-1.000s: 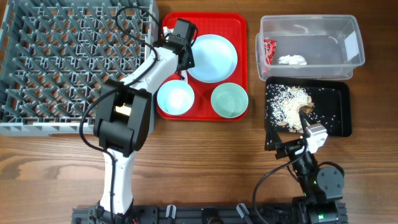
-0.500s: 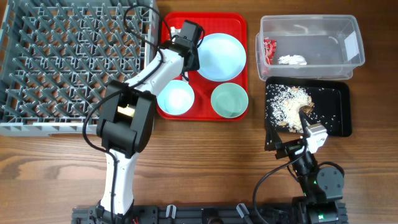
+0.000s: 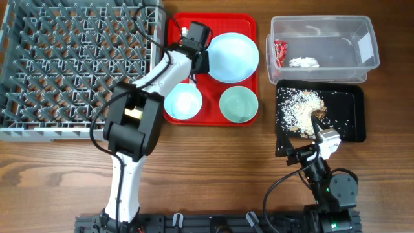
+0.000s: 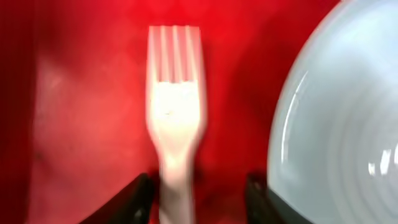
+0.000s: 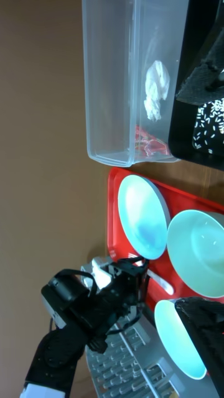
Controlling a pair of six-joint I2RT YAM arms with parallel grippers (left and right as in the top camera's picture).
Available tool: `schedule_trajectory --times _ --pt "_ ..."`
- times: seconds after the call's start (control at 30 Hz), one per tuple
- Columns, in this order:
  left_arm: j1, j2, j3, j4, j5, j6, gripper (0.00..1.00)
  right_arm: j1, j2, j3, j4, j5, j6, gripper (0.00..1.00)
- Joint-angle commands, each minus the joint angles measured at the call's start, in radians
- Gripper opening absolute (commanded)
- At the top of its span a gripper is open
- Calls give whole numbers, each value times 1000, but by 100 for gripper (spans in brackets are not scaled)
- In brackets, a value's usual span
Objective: Sort waste into correct bins and load items into the dishwasher rack
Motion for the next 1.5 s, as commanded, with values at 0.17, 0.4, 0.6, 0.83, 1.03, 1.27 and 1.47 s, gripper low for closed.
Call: schedule_trajectory --times 0.17,0.4,0.6,0.83,1.03,1.27,1.47 --pt "-3 55 5 -21 31 35 29 -2 -14 -3 3 21 -9 100" --pt "20 53 5 -67 31 25 13 -2 -14 -3 3 21 -10 100" --pt "56 15 6 -103 32 -13 9 -2 -14 -3 3 21 -9 100" --pt "78 -116 6 -125 32 -13 4 -2 -14 -3 3 21 -10 100" --pt "79 -230 6 -152 31 -5 4 -2 -14 -3 3 21 -10 100" --pt "121 -359 6 -209 -18 17 4 -2 -14 -3 3 21 -10 100" --pt "198 -370 4 -262 -111 172 4 -2 -14 -3 3 21 -10 100"
